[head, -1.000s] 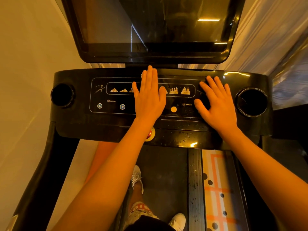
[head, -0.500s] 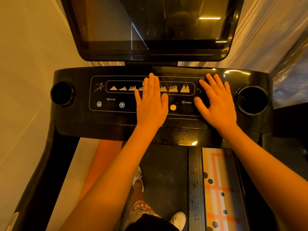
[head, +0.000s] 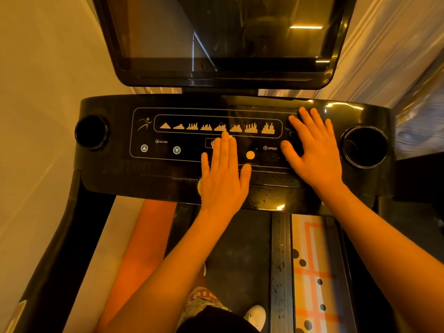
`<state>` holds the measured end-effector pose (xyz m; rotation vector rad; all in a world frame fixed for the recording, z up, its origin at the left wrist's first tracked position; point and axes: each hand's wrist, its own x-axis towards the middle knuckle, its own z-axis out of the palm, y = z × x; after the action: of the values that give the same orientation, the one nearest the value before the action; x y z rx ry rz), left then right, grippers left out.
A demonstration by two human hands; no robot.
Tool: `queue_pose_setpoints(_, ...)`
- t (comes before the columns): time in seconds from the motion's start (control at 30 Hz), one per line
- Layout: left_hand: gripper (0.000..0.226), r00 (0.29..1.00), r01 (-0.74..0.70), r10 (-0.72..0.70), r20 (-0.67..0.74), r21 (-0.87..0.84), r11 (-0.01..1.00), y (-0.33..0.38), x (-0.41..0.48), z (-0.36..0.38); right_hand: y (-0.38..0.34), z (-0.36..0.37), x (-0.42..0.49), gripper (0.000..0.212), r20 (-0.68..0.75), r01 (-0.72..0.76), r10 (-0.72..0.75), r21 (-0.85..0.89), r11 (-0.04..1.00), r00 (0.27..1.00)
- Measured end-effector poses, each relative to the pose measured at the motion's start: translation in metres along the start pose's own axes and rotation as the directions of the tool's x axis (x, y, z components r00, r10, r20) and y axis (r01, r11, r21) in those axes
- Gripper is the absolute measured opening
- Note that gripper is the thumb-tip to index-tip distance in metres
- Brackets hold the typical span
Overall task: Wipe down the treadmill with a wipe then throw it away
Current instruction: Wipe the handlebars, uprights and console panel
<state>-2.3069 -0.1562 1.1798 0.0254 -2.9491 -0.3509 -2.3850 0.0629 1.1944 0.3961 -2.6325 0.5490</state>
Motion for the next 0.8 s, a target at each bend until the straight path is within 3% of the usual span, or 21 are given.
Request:
queue_pose_setpoints(0.23,0.072,0.999,-0.044,0.044,-0.001,-0.028,0.999,0.002,0.017,-0.003,0.0,0.0,0.0,0.062,-0.002,0.005,-0.005,-0.005,1.0,1.0)
queue_pose_setpoints(0.5,0.075,0.993,-0.109,0.109,0.037,0.011,0.994,0.003,-0.032,0.011,0.001,0.002,0.0,0.062,-0.008,0.007,-0.007,-0.013,1.0,1.0)
queue_pose_setpoints(0.63,0.075,0.995,-0.094,0.092,0.045,0.05,0.994,0.008,-0.018,0.006,0.0,0.0,0.0,0.063,-0.003,0.003,-0.003,-0.007,1.0,1.0)
queue_pose_setpoints(0.8,0.076,0.981,-0.188,0.175,0.087,0.192,0.963,-0.011,-0.046,0.011,0.001,0.0,0.0,0.062,-0.002,0.001,-0.001,-0.006,1.0,1.0)
